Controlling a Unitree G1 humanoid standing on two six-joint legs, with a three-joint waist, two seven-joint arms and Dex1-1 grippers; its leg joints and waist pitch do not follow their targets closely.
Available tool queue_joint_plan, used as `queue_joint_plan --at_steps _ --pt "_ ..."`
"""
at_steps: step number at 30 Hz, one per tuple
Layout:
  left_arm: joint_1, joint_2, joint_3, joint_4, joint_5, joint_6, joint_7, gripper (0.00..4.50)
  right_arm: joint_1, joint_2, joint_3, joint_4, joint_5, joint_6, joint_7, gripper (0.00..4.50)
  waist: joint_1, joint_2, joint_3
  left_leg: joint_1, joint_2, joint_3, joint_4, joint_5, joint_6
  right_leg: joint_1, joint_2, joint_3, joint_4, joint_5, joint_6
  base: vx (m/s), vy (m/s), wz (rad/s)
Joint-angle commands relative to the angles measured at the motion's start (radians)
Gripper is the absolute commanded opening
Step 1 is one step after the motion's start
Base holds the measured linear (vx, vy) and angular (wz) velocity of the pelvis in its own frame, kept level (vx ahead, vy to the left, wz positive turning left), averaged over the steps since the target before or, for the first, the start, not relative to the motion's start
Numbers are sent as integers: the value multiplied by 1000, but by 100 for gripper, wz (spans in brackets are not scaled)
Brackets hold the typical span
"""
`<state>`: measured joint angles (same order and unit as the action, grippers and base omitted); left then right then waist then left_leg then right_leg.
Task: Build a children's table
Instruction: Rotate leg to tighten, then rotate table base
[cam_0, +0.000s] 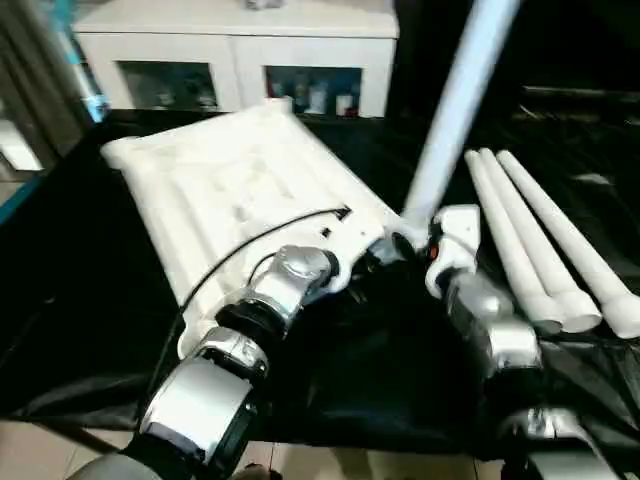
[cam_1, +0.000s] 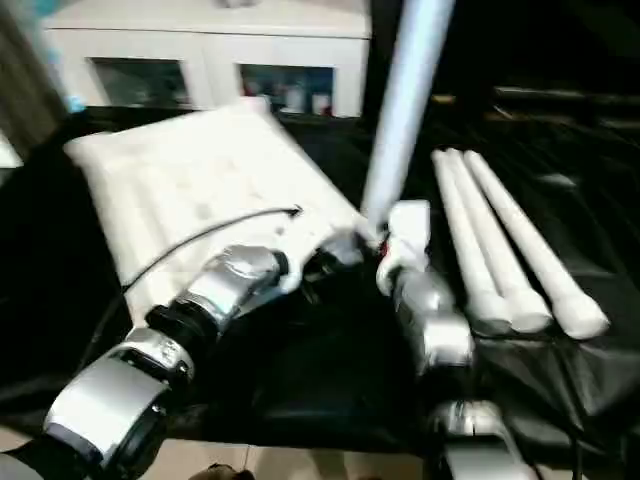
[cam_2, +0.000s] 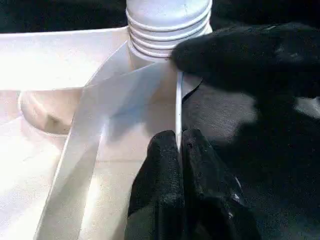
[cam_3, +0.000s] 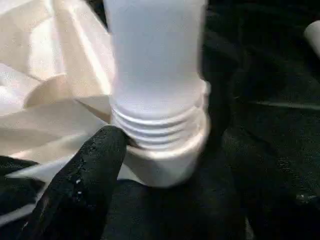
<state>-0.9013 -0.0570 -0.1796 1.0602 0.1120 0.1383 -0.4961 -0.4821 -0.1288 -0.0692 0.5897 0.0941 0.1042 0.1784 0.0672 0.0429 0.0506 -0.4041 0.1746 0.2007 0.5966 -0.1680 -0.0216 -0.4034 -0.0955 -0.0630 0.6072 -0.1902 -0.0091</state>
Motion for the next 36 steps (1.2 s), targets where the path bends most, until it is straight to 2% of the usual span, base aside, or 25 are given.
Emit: queue_joint_plan --at_steps 1,3,4,6,7,8,10,14,15,17,18,19,20,21,23,24,25,28,29,30,31,32,33,35,36 --pt "-31 -5 54 -13 -44 -33 54 0 9 -17 -30 -26 -8 -11 -37 342 2 -26 -73 25 46 -25 -63 -148 97 49 -61 36 -76 -119 -207 0 0 0" --pt "-64 -19 95 25 -65 -40 137 0 25 -19 -70 -72 18 -10 -49 342 2 -23 -77 24 47 -27 -60 -118 113 53 -61 35 -70 -69 -216 0 0 0" --pt "-81 -31 119 41 -84 -66 168 0 35 -21 -69 -88 21 -5 -43 342 2 -15 -78 25 47 -28 -59 -103 124 52 -59 34 -66 -37 -220 0 0 0" --pt "-92 -50 150 39 -121 -111 144 45 44 -20 -56 -89 16 -1 -36 348 -6 -21 -79 20 45 -28 -56 -94 139 58 -60 32 -64 1 -232 0 0 0" --pt "-93 -53 155 38 -126 -115 140 45 45 -20 -54 -88 15 -2 -35 348 -7 -22 -78 18 42 -26 -54 -89 148 58 -60 31 -65 13 -241 0 0 0" --pt "-96 -58 165 37 -136 -123 132 59 46 -20 -51 -87 14 -3 -34 348 -4 -20 -83 21 42 -26 -50 -76 161 59 -63 31 -62 38 -258 0 0 0" --pt "-111 -61 186 19 -158 -158 123 78 55 -12 -36 -85 6 0 -39 348 -4 -14 -81 22 46 -26 -50 -82 177 53 -61 28 -63 36 -269 0 0 0" --pt "-120 -20 167 -11 -108 -223 170 106 68 5 -14 -100 0 33 -25 348 -4 -16 -73 26 52 -27 -58 -137 152 53 -61 29 -72 -56 -254 0 0 0" --pt "-118 -2 160 -24 -93 -227 177 121 71 7 -4 -103 -5 38 -16 348 -6 -17 -71 24 51 -27 -61 -153 140 55 -60 30 -74 -80 -242 0 0 0" --pt "-114 24 152 -39 -74 -219 198 121 71 10 3 -102 -5 43 -7 348 -7 -15 -71 26 50 -28 -63 -166 123 54 -59 31 -75 -102 -228 0 0 0" --pt "-111 61 138 -47 -44 -204 222 121 68 13 8 -97 -5 47 -1 348 -8 -13 -72 28 51 -29 -63 -163 115 53 -57 31 -74 -97 -224 0 0 0" --pt "-100 112 125 -67 -14 -189 237 121 64 16 16 -93 -6 51 6 348 -8 -18 -73 28 52 -29 -64 -158 114 53 -57 32 -72 -89 -222 0 0 0" --pt "-96 131 121 -73 -3 -184 242 121 63 17 19 -91 -6 52 8 348 -8 -14 -74 25 52 -32 -64 -142 114 54 -57 31 -66 -68 -222 0 0 0" --pt "-80 175 130 -106 6 -142 250 121 56 20 21 -82 -8 50 7 348 -9 -11 -75 29 52 -30 -63 -135 109 52 -56 32 -63 -54 -227 0 0 0" --pt "-53 241 145 -158 21 -88 259 121 46 24 23 -69 -8 48 7 348 -10 -11 -76 29 51 -28 -61 -124 109 50 -55 32 -61 -35 -236 0 0 0" --pt "-22 318 161 -213 49 -31 285 121 35 28 26 -59 -6 49 7 348 -11 -5 -78 29 54 -29 -61 -108 107 50 -55 32 -53 -9 -247 0 0 0" --pt "-10 351 166 -232 64 -11 296 121 31 29 28 -56 -6 49 6 348 -14 -5 -76 27 53 -30 -62 -110 105 49 -53 31 -53 -12 -245 0 0 0" --pt "50 542 167 -287 176 116 347 121 9 34 35 -24 -8 42 15 348 -15 6 -76 36 56 -30 -66 -149 67 43 -52 32 -55 -56 -232 0 0 0" --pt "50 542 167 -287 176 116 347 121 9 34 35 -24 -8 42 15 348 -22 9 -74 36 55 -32 -70 -163 48 41 -48 32 -53 -68 -222 0 0 0" --pt "67 592 156 -299 217 148 361 121 4 36 36 -17 -9 40 18 348 -21 12 -72 41 57 -32 -73 -186 26 37 -48 33 -56 -83 -215 0 0 0" --pt "67 592 156 -299 217 148 361 121 4 36 36 -17 -9 40 18 348 -23 13 -71 41 57 -31 -75 -197 17 37 -46 34 -57 -88 -213 0 0 0" --pt "104 652 153 -331 253 215 361 121 -5 41 36 -6 -11 37 19 348 -16 18 -71 51 59 -30 -76 -225 -7 30 -47 36 -59 -97 -211 0 0 0" --pt "122 676 156 -347 265 246 358 121 -9 44 36 0 -11 36 20 348 -16 16 -68 42 58 -32 -80 -237 -20 32 -48 36 -56 -102 -207 0 0 0" --pt "189 733 157 -422 282 348 326 121 -22 51 36 17 -8 33 23 348 -13 20 -68 47 57 -31 -82 -269 -41 28 -49 38 -59 -120 -202 0 0 0" --pt "220 754 151 -450 289 390 301 121 -29 54 38 24 -7 32 25 348 -12 20 -67 46 56 -31 -83 -274 -48 27 -48 39 -59 -119 -200 0 0 0"
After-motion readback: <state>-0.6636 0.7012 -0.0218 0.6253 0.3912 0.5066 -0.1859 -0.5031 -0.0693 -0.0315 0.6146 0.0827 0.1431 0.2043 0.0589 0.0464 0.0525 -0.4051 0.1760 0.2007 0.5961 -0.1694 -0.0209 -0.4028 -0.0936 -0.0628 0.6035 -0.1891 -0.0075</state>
